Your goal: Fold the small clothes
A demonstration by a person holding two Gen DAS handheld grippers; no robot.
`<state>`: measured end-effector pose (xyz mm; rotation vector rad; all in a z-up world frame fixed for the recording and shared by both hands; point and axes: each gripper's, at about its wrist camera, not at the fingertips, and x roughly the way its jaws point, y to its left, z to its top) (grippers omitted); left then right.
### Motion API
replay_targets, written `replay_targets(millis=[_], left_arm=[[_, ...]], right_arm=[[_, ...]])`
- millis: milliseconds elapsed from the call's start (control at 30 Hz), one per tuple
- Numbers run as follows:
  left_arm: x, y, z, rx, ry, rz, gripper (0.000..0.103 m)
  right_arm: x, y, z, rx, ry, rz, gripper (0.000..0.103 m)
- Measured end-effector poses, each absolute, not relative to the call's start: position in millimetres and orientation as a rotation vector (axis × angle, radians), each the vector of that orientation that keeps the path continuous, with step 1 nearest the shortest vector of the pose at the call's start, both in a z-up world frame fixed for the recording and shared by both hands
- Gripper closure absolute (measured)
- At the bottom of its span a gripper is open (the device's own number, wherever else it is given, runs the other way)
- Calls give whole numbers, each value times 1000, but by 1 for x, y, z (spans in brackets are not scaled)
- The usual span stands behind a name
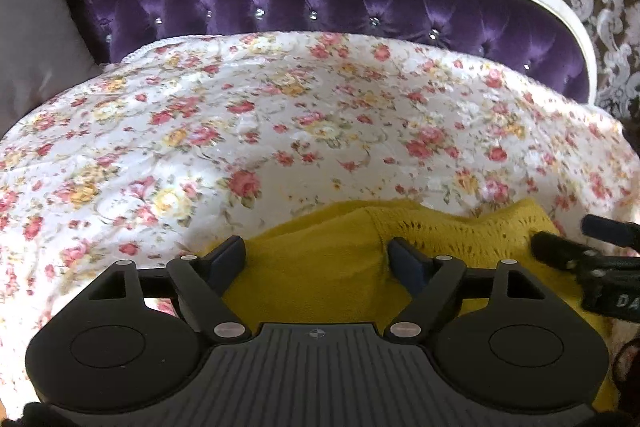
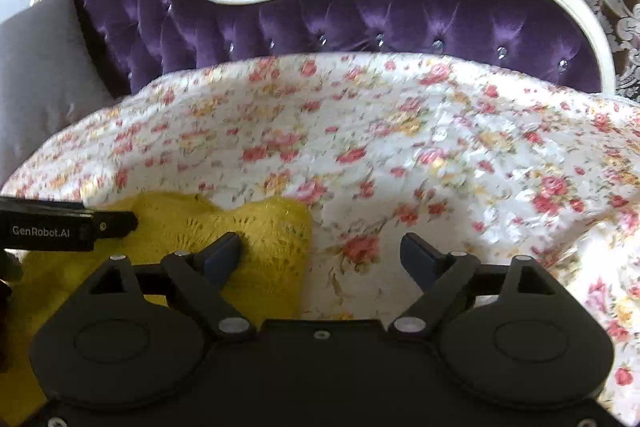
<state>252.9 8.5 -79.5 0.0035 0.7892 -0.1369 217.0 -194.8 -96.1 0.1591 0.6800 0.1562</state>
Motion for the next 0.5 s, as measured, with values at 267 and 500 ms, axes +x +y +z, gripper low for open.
replay_targets(millis=[267,500], left_arm=[[198,24,-9,37,602,-83,25],[134,25,35,59,570,-71,25]], right_arm=[[162,-213,-23,143,484,132,1],[105,-204,11,149,515,192,1]])
